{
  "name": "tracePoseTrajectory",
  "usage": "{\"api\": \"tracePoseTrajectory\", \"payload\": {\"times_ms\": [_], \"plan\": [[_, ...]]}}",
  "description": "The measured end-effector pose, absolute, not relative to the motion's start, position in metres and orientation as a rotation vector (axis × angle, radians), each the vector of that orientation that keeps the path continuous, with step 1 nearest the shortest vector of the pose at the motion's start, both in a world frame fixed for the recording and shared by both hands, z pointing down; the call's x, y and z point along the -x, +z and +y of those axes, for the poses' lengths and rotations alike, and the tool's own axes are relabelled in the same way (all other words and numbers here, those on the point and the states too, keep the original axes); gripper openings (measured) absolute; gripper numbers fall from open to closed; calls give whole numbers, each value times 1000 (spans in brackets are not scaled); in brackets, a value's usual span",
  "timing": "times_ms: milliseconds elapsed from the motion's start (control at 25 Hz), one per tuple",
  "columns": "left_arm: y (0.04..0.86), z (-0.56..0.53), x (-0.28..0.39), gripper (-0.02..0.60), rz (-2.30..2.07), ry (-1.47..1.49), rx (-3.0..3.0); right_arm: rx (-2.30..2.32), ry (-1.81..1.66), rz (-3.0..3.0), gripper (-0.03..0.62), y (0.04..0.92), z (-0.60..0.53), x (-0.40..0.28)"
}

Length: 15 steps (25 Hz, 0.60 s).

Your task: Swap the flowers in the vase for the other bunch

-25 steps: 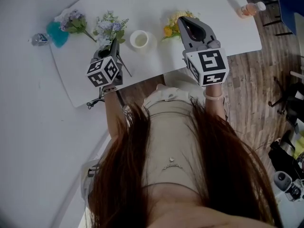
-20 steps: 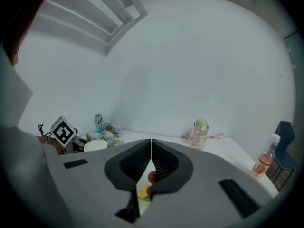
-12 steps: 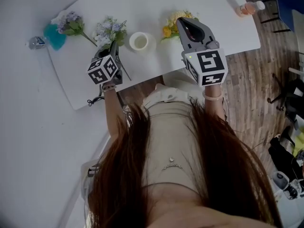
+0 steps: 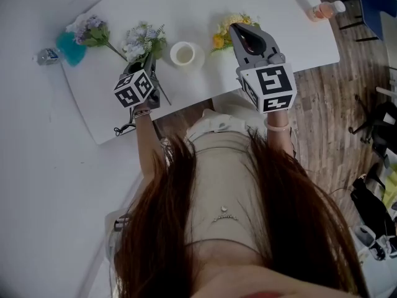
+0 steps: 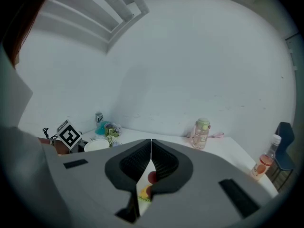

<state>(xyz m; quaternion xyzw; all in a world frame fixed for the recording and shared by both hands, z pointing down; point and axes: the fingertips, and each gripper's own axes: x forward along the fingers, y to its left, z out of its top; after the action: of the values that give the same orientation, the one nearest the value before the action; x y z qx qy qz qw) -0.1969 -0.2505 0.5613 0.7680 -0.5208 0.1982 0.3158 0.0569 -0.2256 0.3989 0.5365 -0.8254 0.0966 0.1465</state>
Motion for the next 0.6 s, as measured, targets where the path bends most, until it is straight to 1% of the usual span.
{"api": "tracePoseTrajectory", "payload": {"times_ms": [320, 600], "plan": [[555, -251, 201, 222, -1382, 529, -2025, -1531, 260, -2382, 28, 394, -222, -49], [553, -245, 204, 253, -1392, 513, -2010, -1508, 237, -2388, 28, 389, -214, -45]]}}
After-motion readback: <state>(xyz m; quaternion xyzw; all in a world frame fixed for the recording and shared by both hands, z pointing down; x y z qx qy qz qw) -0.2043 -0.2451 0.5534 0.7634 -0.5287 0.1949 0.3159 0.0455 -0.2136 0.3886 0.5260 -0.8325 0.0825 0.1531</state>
